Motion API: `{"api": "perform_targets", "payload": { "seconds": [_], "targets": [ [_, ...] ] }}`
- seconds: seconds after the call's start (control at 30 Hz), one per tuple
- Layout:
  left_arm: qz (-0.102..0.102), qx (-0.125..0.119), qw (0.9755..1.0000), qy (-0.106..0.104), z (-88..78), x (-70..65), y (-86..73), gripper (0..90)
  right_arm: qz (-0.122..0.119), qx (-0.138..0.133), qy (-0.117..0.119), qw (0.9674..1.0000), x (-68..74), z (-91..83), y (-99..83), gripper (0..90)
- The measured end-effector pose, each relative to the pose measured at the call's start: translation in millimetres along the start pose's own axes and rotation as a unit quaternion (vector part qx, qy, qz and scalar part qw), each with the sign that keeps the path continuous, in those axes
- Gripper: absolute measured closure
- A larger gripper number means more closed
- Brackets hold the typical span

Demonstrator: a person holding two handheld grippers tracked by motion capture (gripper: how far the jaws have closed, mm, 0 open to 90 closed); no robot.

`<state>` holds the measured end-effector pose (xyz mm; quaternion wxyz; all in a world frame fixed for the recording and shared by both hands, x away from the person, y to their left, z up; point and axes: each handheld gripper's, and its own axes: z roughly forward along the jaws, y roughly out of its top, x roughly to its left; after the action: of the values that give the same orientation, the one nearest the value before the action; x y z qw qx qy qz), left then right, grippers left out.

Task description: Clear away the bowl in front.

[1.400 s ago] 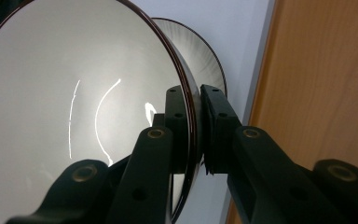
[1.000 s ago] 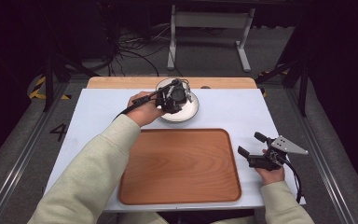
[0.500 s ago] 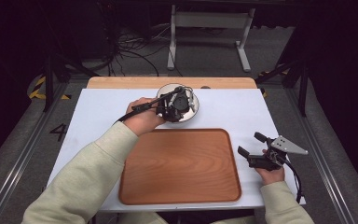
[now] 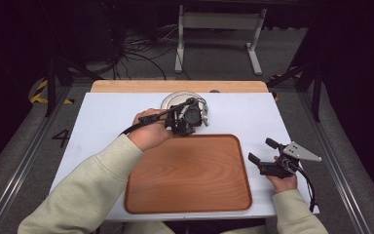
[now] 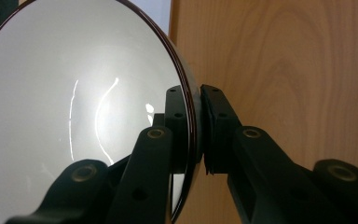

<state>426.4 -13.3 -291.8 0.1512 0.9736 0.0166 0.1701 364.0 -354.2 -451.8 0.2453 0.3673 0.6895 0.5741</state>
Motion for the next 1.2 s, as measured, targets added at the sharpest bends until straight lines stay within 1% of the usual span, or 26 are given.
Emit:
{"api": "perform_targets", "payload": {
  "seconds": [0.07,0.13,0.2,0.23,0.37,0.4,0.57,0.63,0.67,0.7,0.73,0.77,0.83,0.87,0.93,0.97,1.0,1.03,1.1,1.13,1.2],
  "targets": [
    [0.003,0.0,1.0,0.001,-1.5,-2.5,0.1,82.7,0.0,0.0,0.0,1.0,-0.1,0.0,0.0,0.5],
    [0.007,0.001,1.0,-0.005,-3.3,-6.5,0.7,82.7,-0.001,0.0,0.0,1.0,-0.2,0.0,0.0,0.5],
    [0.009,0.002,0.9999,-0.005,-3.6,-7.7,0.9,82.7,-0.001,0.001,0.0,1.0,-0.1,0.0,0.0,0.5],
    [0.011,0.003,0.9999,-0.01,-4.4,-9.8,1.4,82.7,-0.001,0.0,0.0,1.0,-0.1,0.1,-0.1,0.5],
    [0.017,0.004,0.9998,-0.009,-5.2,-13.6,1.8,82.7,-0.001,0.001,0.0,1.0,-0.1,0.1,0.0,0.5],
    [0.02,0.001,0.9997,-0.014,-5.8,-15.4,1.8,82.7,-0.001,0.0,0.0,1.0,-0.1,0.2,-0.1,0.5],
    [0.025,0.0,0.9996,-0.011,-7.1,-19.6,2.7,82.7,0.001,0.0,0.002,1.0,-0.1,0.1,0.0,0.5],
    [0.031,-0.003,0.9993,-0.018,-8.5,-21.6,2.9,82.6,0.002,0.0,0.003,1.0,-0.1,0.0,0.0,0.5],
    [0.031,-0.003,0.9993,-0.018,-8.5,-21.6,2.9,82.6,0.002,0.0,0.003,1.0,-0.1,0.0,0.0,0.5],
    [0.04,-0.007,0.9989,-0.022,-9.2,-24.5,2.7,82.6,0.003,0.0,0.003,1.0,-0.1,0.0,0.1,0.6],
    [0.04,-0.007,0.9989,-0.022,-9.2,-24.5,2.7,82.5,0.002,0.0,0.002,1.0,-0.1,0.1,0.0,0.6],
    [0.044,-0.008,0.9986,-0.027,-9.6,-27.4,2.8,82.5,0.002,0.0,0.002,1.0,-0.2,0.1,0.0,0.5],
    [0.045,-0.008,0.9985,-0.028,-9.7,-29.5,2.8,82.4,0.003,0.0,0.002,1.0,0.0,0.2,0.1,0.5],
    [0.051,-0.011,0.9981,-0.032,-9.5,-32.3,2.7,82.4,0.002,0.0,0.002,1.0,-0.2,0.1,0.1,0.5],
    [0.054,-0.01,0.9979,-0.035,-10.0,-34.5,2.7,82.4,0.002,0.0,0.002,1.0,-0.1,0.1,0.1,0.6],
    [0.058,-0.016,0.9974,-0.038,-9.7,-36.7,2.5,82.4,0.002,0.0,0.003,1.0,-0.1,0.1,0.1,0.5],
    [0.065,-0.021,0.9968,-0.043,-9.6,-38.3,2.2,82.5,0.002,0.0,0.002,1.0,-0.1,0.1,0.1,0.5],
    [0.065,-0.025,0.9963,-0.05,-9.8,-40.5,1.7,82.6,0.002,0.0,0.002,1.0,-0.1,0.1,0.0,0.6],
    [0.073,-0.031,0.9949,-0.063,-9.8,-44.1,1.4,82.5,0.002,0.0,0.003,1.0,-0.1,0.1,0.1,0.6],
    [0.078,-0.034,0.9942,-0.067,-9.2,-46.5,1.4,82.4,0.001,0.0,0.003,1.0,-0.1,0.1,0.0,0.5],
    [0.089,-0.03,0.9933,-0.068,-9.0,-49.3,1.6,82.4,0.002,0.0,0.003,1.0,-0.1,0.1,0.1,0.5]
  ]
}}
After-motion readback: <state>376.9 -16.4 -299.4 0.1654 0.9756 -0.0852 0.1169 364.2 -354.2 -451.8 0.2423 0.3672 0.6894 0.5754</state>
